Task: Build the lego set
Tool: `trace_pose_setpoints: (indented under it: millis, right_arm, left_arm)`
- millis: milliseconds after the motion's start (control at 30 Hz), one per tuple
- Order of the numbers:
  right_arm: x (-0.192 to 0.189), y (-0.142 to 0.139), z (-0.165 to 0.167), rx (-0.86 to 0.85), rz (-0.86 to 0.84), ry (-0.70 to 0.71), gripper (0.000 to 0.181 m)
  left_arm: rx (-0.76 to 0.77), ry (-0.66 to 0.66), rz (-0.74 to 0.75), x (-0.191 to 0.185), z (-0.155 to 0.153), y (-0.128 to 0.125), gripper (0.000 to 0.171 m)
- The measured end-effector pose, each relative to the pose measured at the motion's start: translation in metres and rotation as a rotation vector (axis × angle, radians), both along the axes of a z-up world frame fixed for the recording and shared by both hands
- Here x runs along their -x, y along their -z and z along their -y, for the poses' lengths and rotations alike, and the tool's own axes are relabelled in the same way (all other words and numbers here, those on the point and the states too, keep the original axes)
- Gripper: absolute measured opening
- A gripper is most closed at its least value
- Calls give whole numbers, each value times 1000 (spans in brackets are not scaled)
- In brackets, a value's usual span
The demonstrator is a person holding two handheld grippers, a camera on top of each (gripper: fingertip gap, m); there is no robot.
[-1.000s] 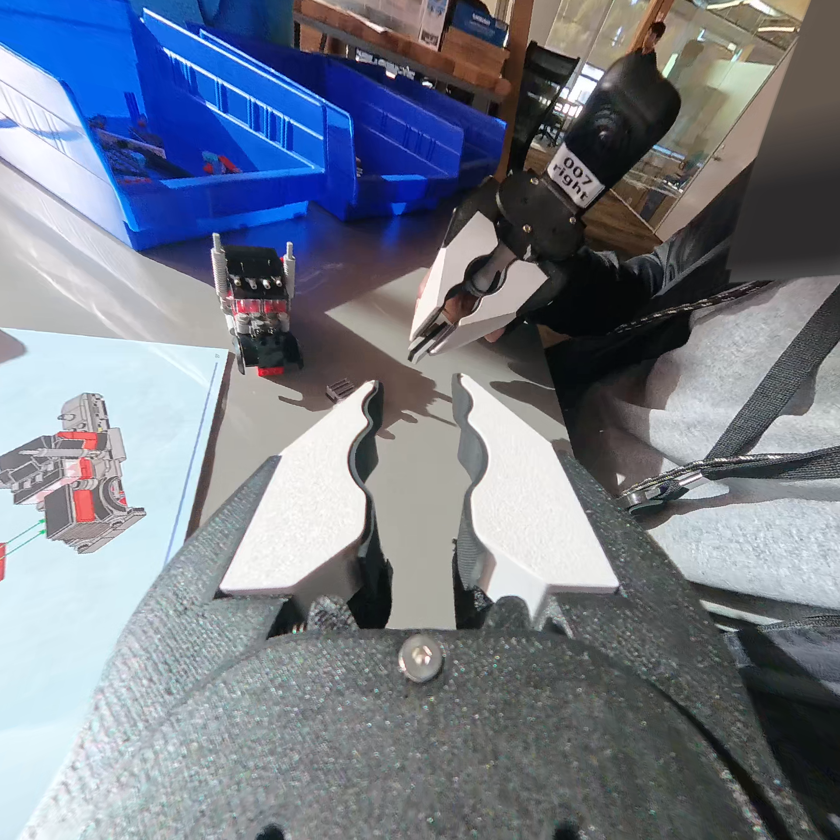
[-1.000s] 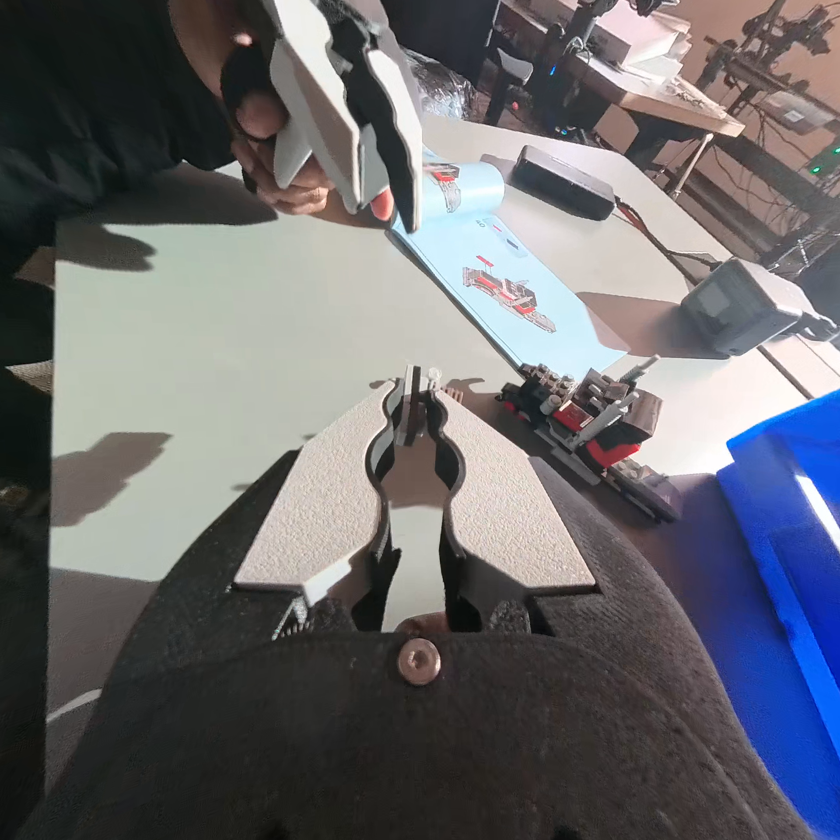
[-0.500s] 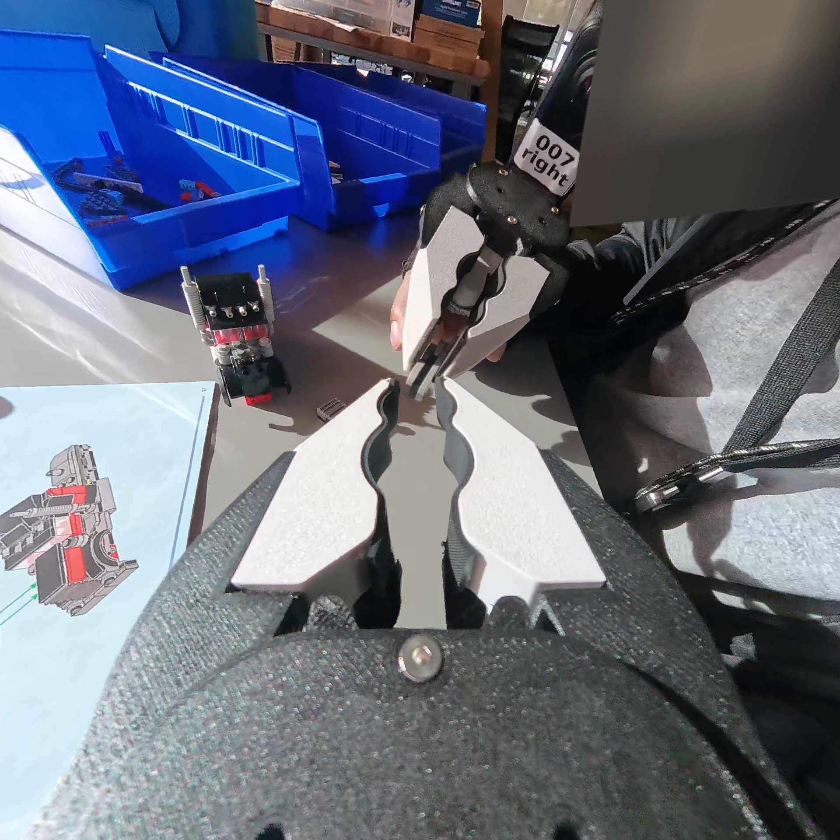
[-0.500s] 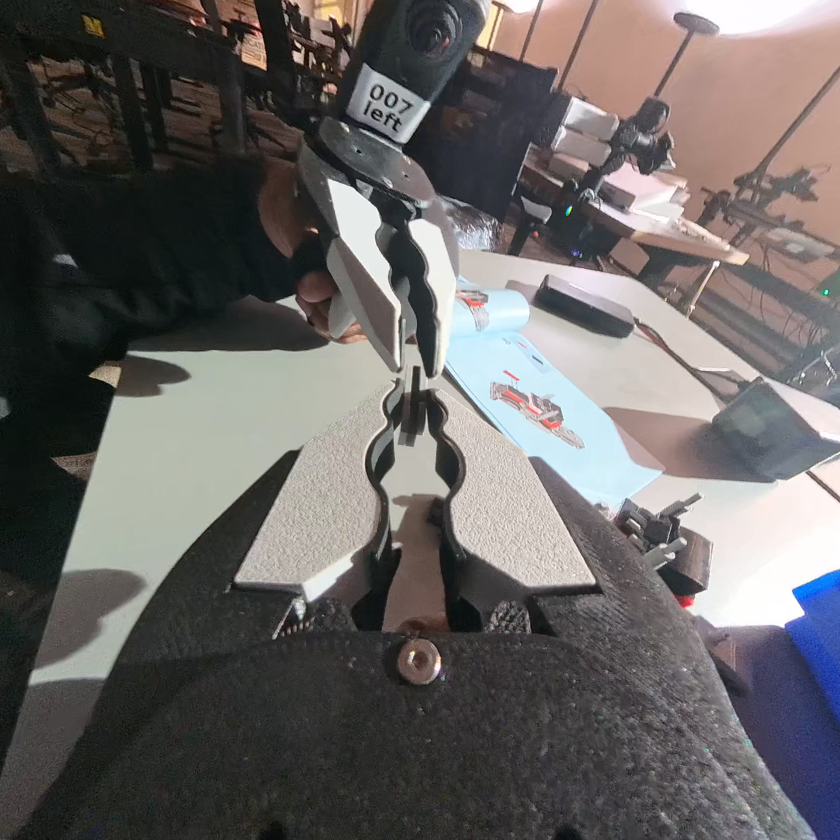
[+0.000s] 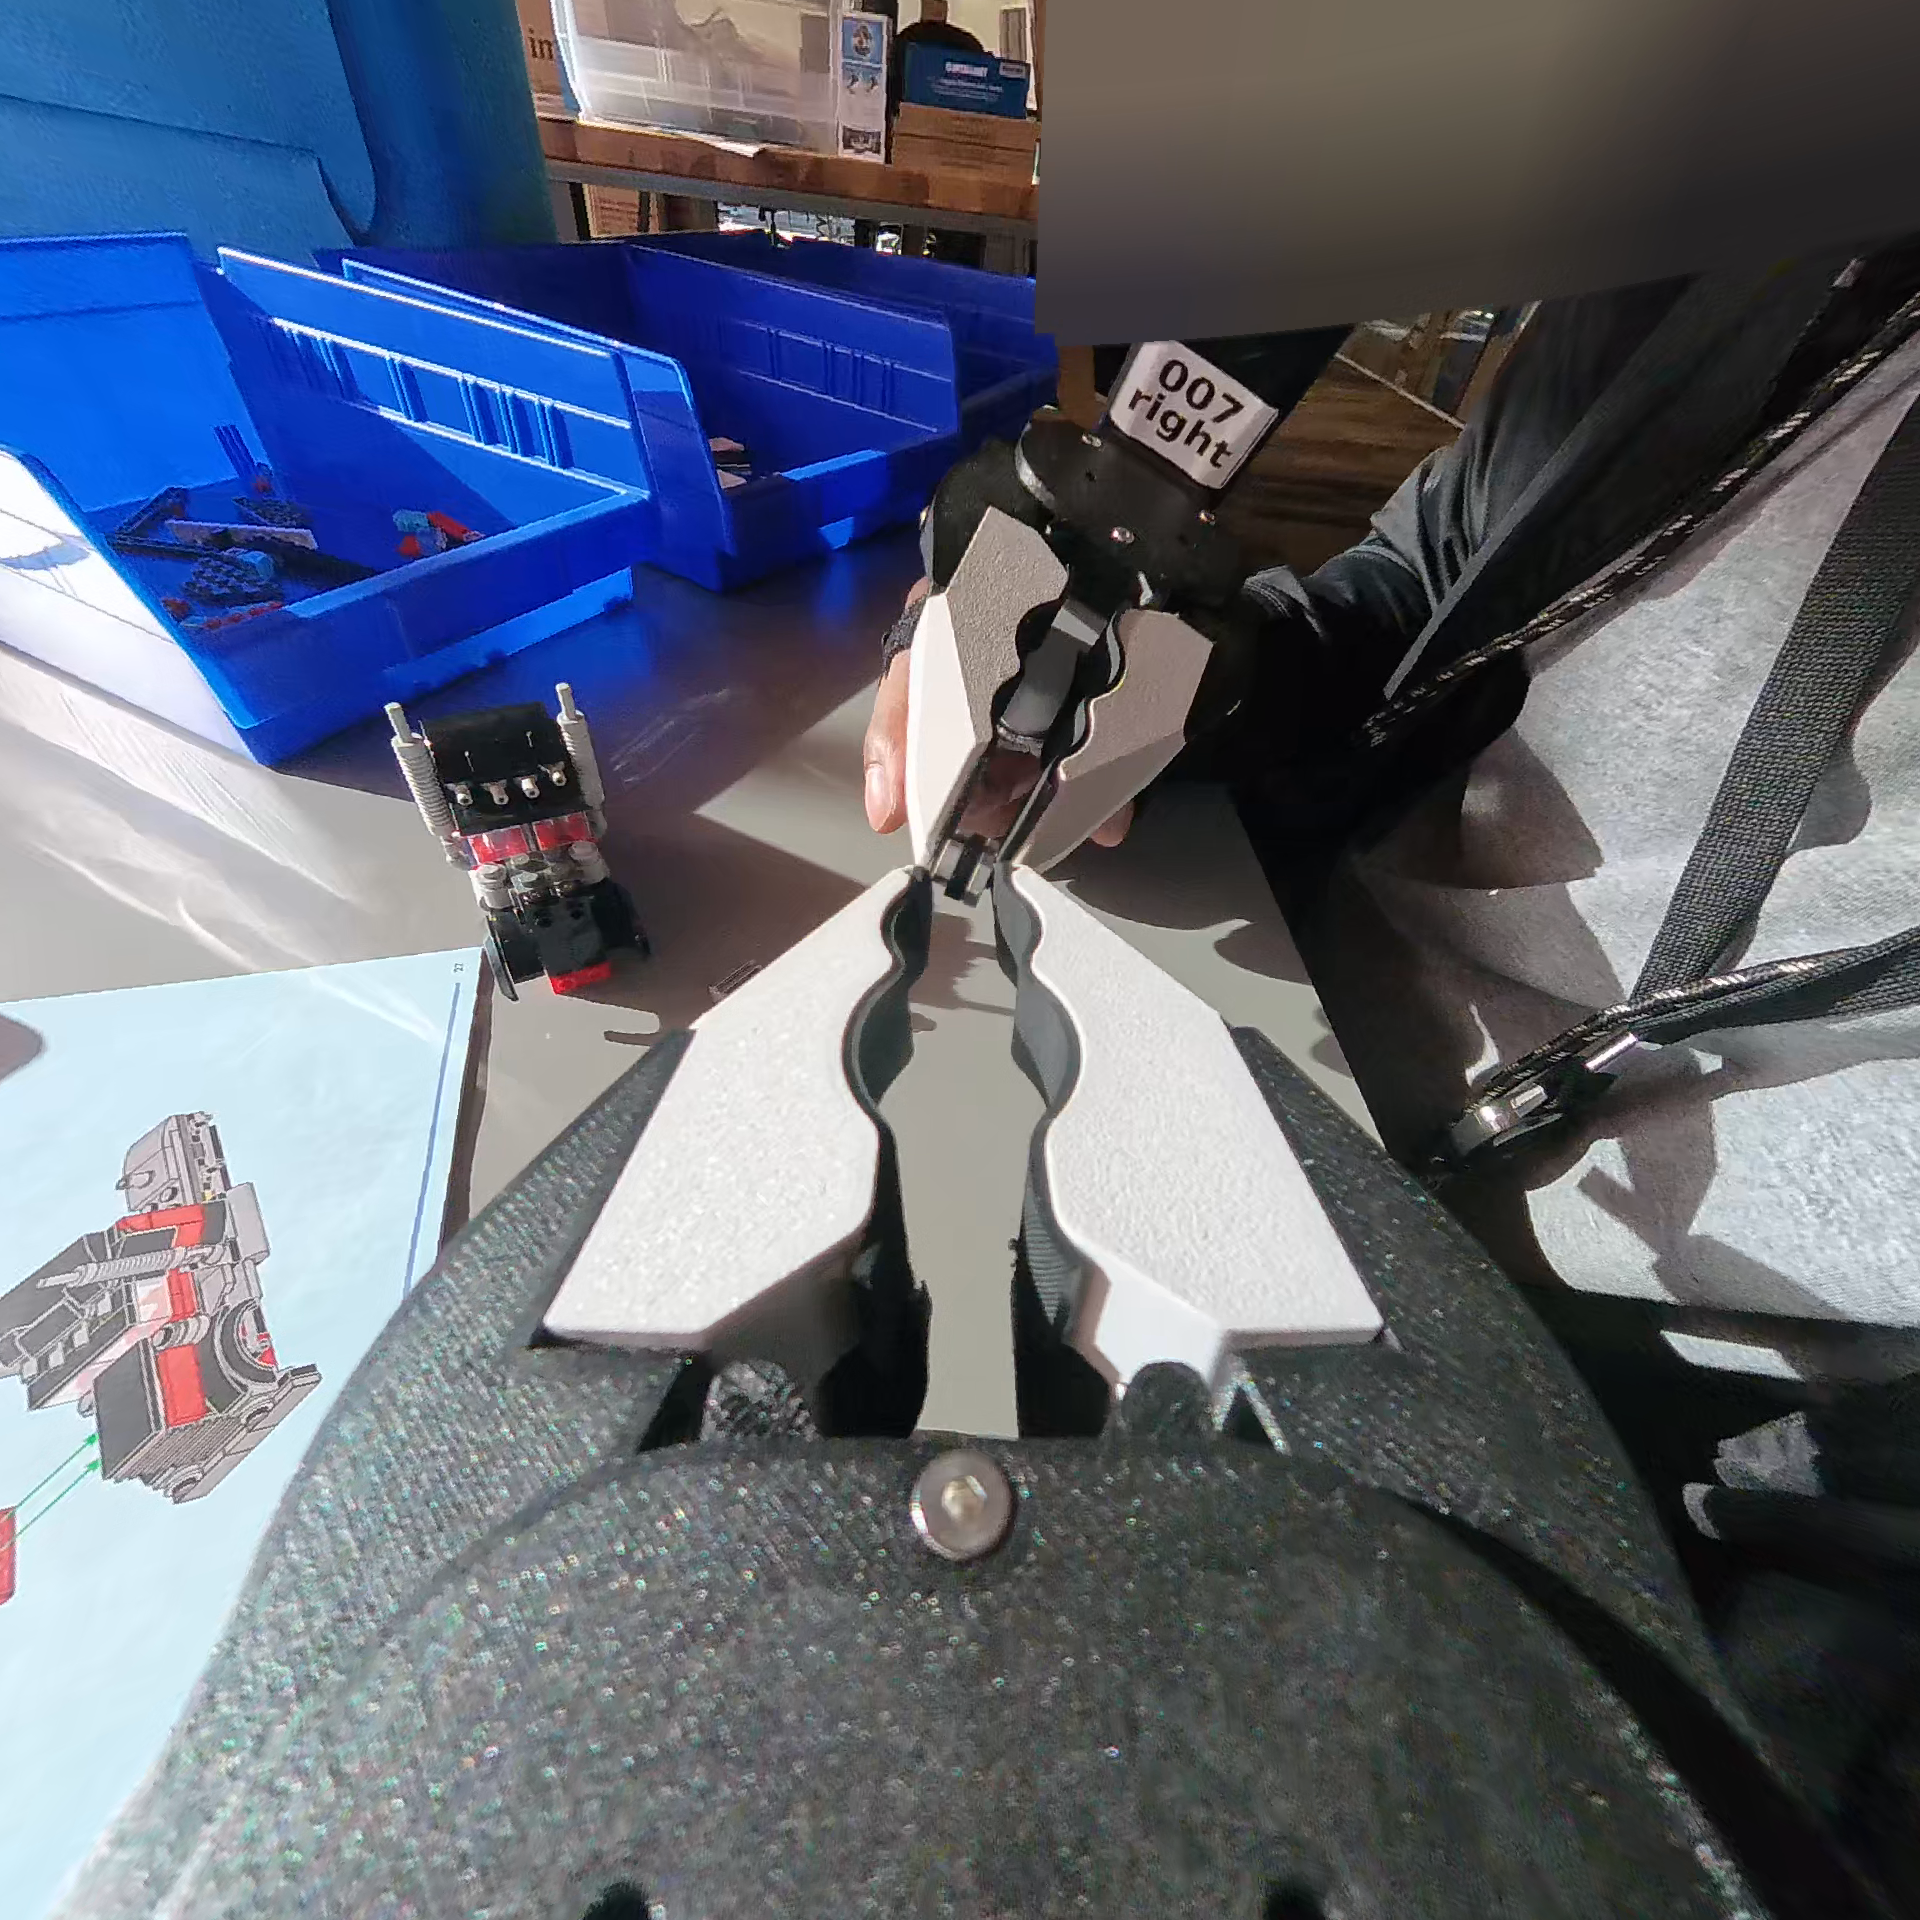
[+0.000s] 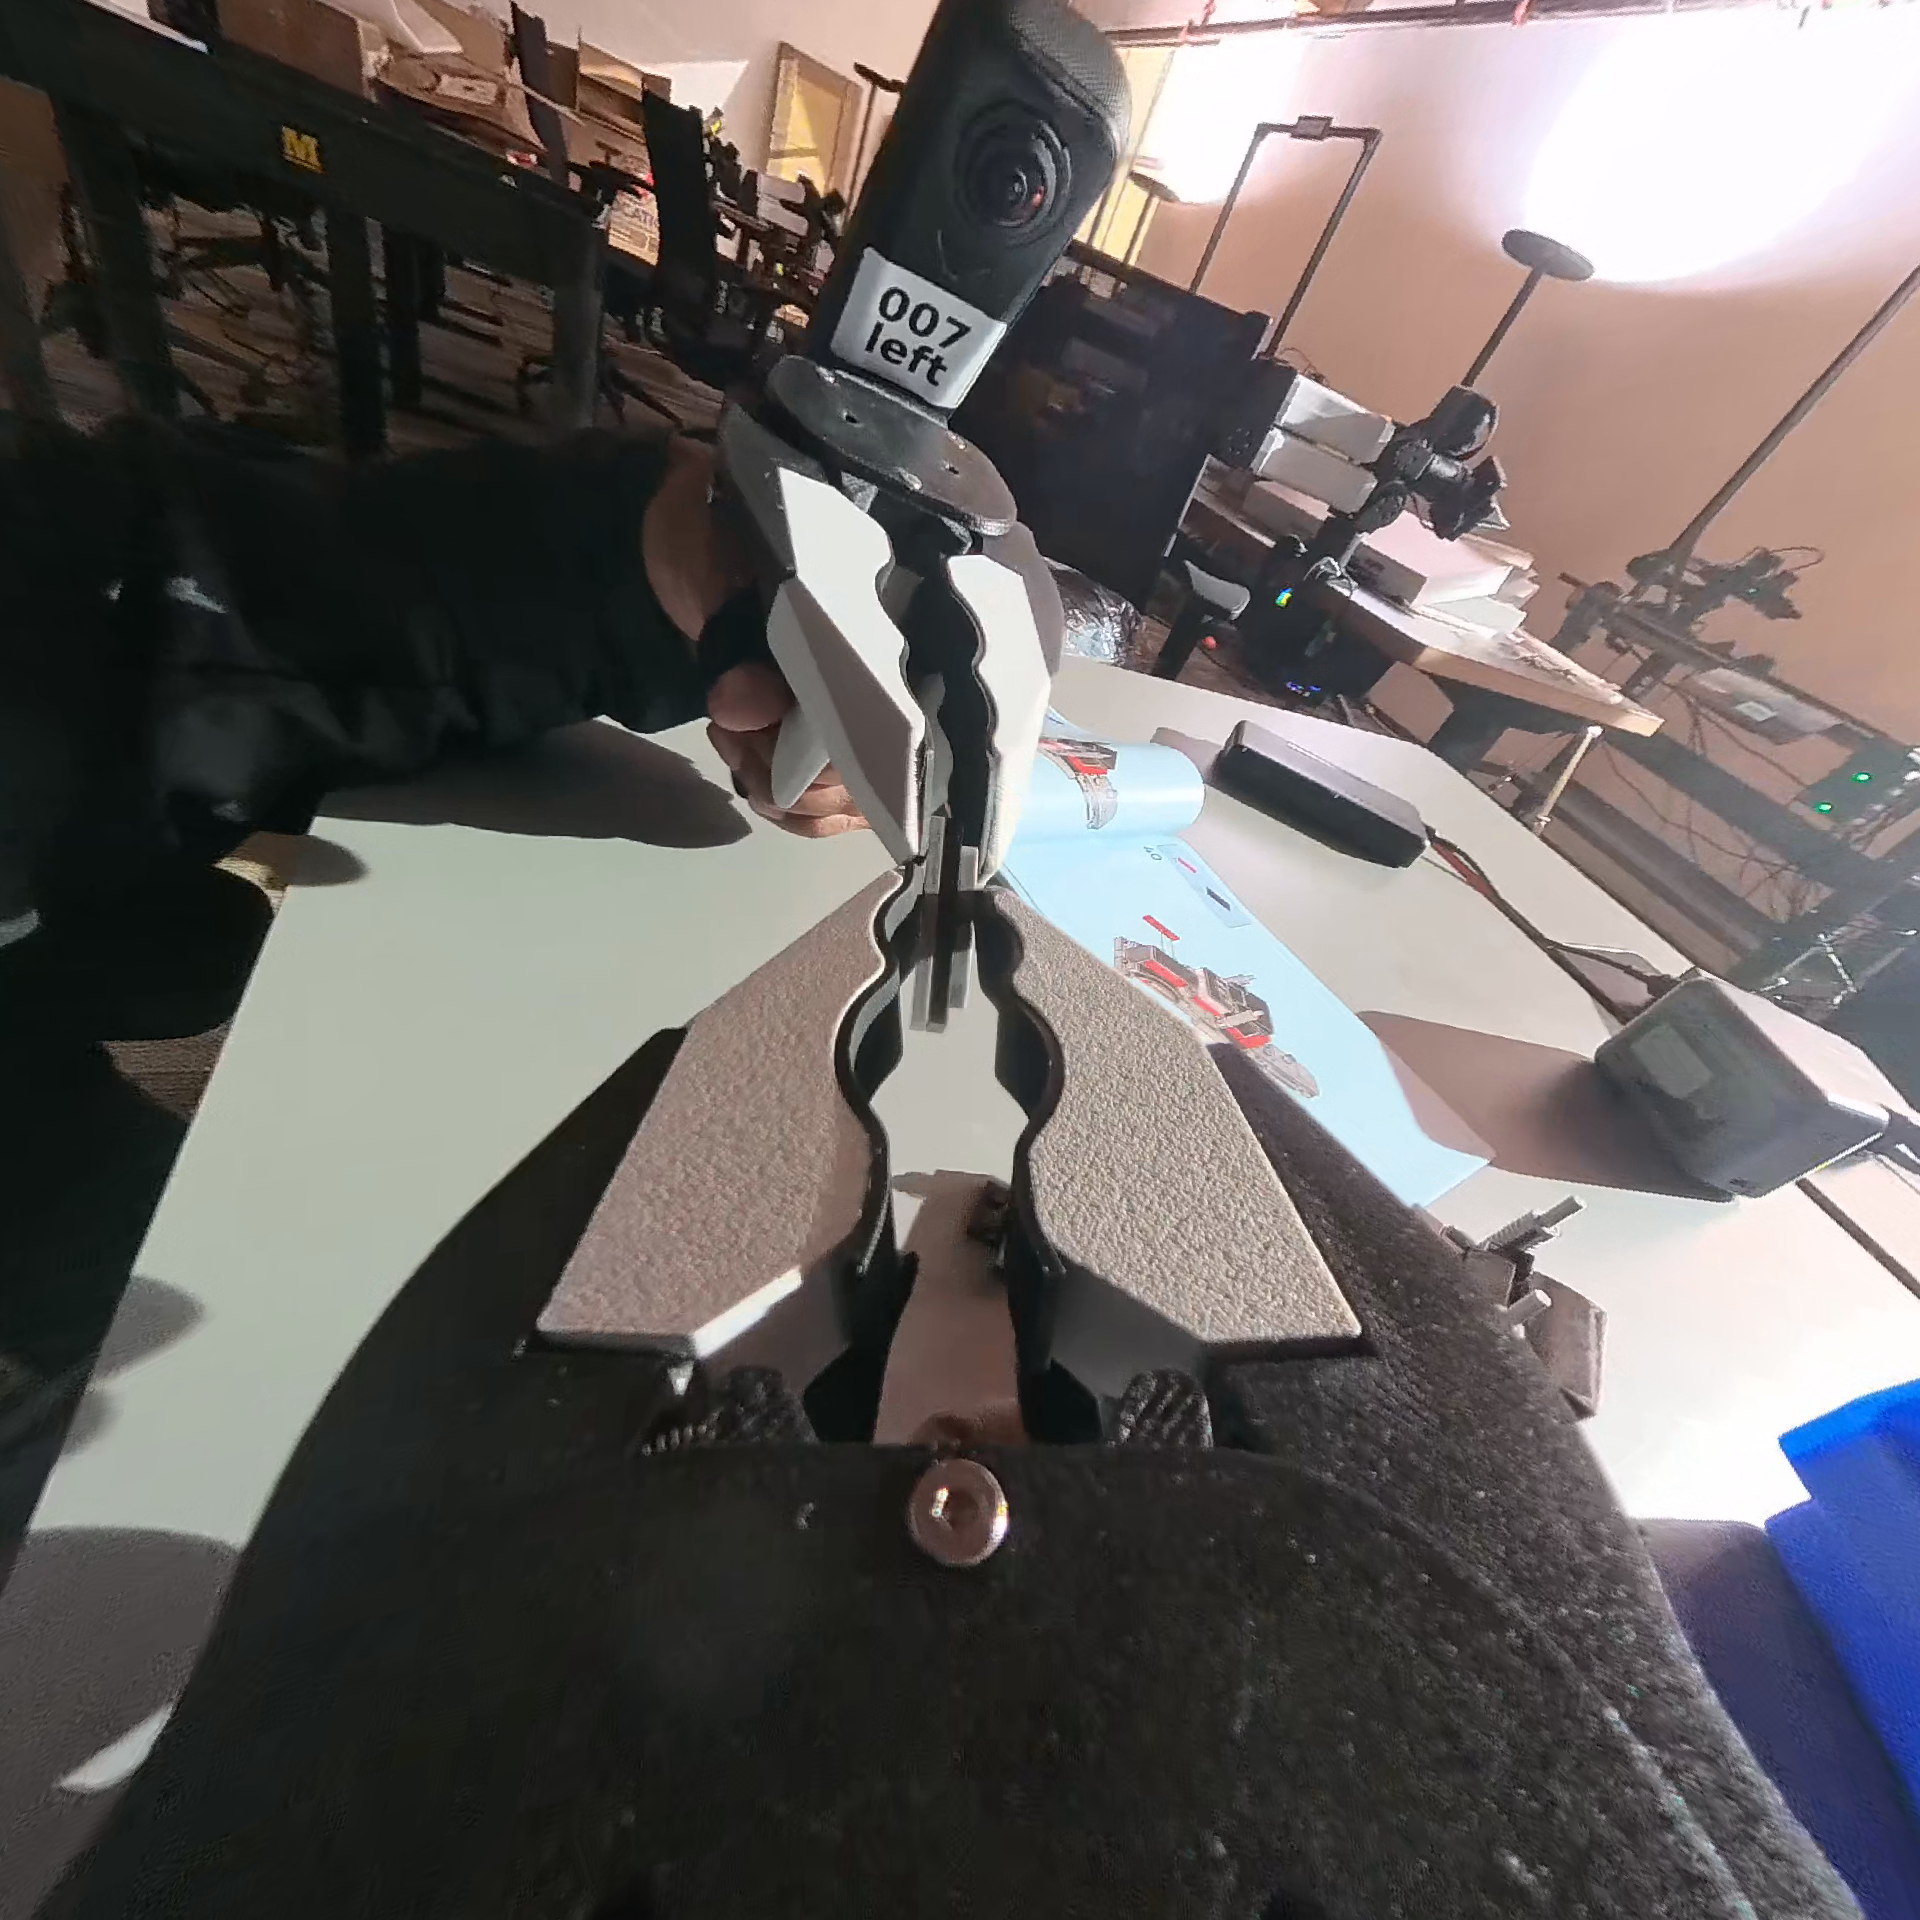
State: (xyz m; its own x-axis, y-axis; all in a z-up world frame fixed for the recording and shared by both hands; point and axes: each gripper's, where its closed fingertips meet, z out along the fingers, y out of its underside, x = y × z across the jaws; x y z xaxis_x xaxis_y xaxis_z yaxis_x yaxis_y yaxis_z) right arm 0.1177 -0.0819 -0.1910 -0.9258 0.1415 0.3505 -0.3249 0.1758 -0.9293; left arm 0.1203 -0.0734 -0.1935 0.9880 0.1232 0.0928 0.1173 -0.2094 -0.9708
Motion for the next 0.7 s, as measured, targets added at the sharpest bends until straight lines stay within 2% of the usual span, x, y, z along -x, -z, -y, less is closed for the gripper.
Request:
trace_pose_setpoints:
  millis: [700]
  right_arm:
    - [6, 4, 0, -32, 43, 7, 12]
  left_arm:
    - [16, -31, 101, 4, 10, 6, 13]
